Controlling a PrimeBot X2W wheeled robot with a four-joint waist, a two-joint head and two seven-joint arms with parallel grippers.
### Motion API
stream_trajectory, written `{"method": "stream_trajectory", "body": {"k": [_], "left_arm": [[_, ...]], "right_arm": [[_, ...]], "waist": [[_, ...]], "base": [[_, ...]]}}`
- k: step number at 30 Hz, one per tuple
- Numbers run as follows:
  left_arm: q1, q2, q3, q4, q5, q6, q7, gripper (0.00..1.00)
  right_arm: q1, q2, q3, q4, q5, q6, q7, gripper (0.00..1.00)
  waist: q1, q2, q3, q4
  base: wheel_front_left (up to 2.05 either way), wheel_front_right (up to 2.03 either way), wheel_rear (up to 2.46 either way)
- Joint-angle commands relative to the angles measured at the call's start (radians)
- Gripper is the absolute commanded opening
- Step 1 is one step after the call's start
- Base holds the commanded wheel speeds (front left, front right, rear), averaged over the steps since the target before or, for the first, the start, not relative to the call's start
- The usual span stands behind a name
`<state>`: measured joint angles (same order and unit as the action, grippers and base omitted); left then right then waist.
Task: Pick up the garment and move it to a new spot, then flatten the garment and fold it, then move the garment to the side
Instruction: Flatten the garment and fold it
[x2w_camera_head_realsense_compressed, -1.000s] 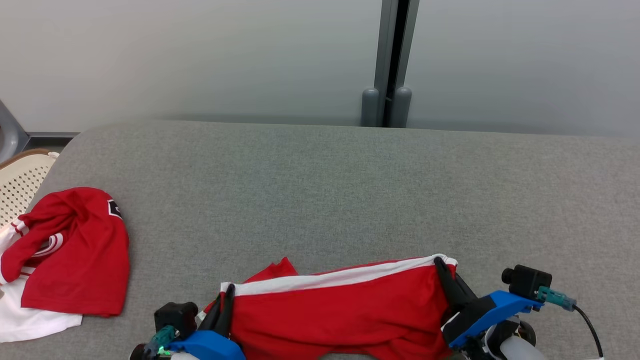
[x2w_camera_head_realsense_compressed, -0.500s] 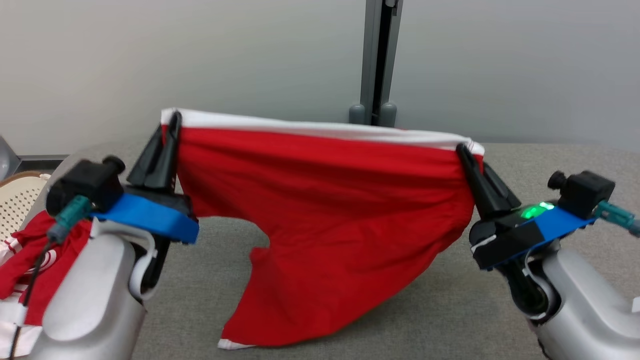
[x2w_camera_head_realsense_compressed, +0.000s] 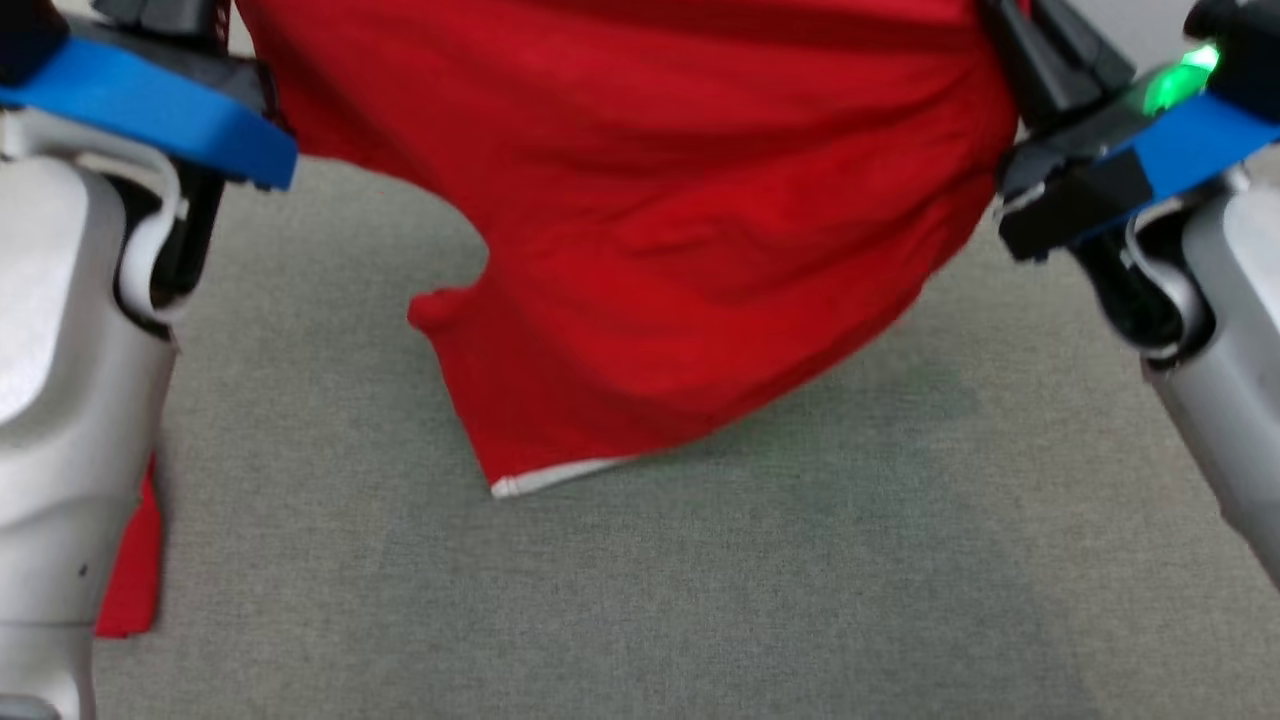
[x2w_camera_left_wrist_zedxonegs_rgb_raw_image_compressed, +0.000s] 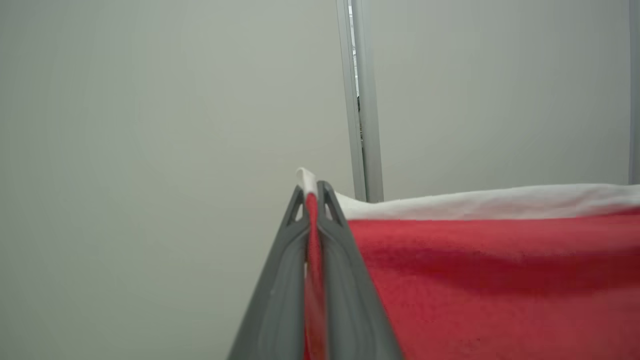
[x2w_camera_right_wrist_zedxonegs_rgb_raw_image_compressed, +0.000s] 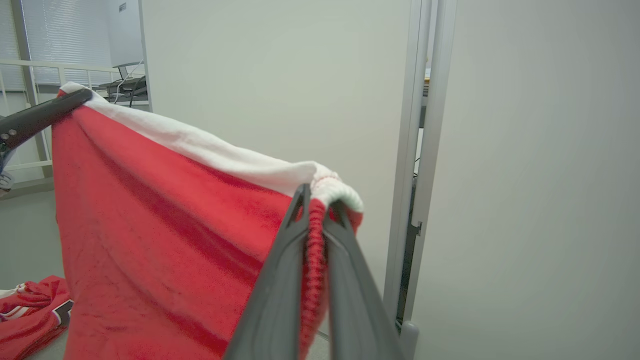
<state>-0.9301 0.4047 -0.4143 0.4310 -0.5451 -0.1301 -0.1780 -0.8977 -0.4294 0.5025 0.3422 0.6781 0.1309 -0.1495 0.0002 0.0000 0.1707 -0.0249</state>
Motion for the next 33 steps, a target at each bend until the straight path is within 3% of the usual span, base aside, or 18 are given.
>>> {"method": "stream_trajectory", "body": {"k": [1, 7, 11, 18, 23, 33], "left_arm": [[-0.049, -0.006, -0.005, 0.020, -0.008, -0.001, -0.007, 0.00], [-0.275, -0.033, 0.009, 0.103, 0.033, -0.001, -0.074, 0.00], [-0.298, -0.079, 0.070, 0.048, 0.071, 0.001, -0.087, 0.00], [0.053, -0.124, 0.118, -0.033, 0.084, 0.000, -0.087, 0.00], [0.370, -0.168, 0.155, -0.050, 0.045, -0.001, -0.087, 0.00], [0.780, -0.252, 0.235, -0.083, 0.072, -0.001, -0.087, 0.00]], "right_arm": [[-0.063, 0.011, 0.001, 0.026, -0.024, 0.000, -0.020, 0.00], [-0.314, 0.040, -0.020, 0.161, -0.192, 0.000, -0.108, 0.00], [-0.366, 0.049, -0.050, 0.137, -0.285, 0.000, -0.115, 0.00], [-0.094, 0.030, -0.003, 0.016, -0.388, 0.000, -0.116, 0.00], [0.176, 0.030, 0.034, -0.062, -0.385, 0.000, -0.116, 0.00], [0.642, 0.101, -0.003, -0.146, -0.375, 0.000, -0.116, 0.00]], "waist": [[-0.0002, 0.0000, 0.055, 0.031], [-0.0002, 0.0000, 0.151, 0.042], [-0.0002, 0.0000, 0.181, 0.061], [-0.0002, 0.0000, 0.160, 0.081], [-0.0002, 0.0000, 0.121, 0.094], [-0.0002, 0.0000, -0.041, 0.112]], "base": [[0.00, 0.00, 0.00], [0.00, 0.00, 0.00], [0.00, 0.00, 0.00], [0.00, 0.00, 0.00], [0.00, 0.00, 0.00], [0.00, 0.00, 0.00]]}}
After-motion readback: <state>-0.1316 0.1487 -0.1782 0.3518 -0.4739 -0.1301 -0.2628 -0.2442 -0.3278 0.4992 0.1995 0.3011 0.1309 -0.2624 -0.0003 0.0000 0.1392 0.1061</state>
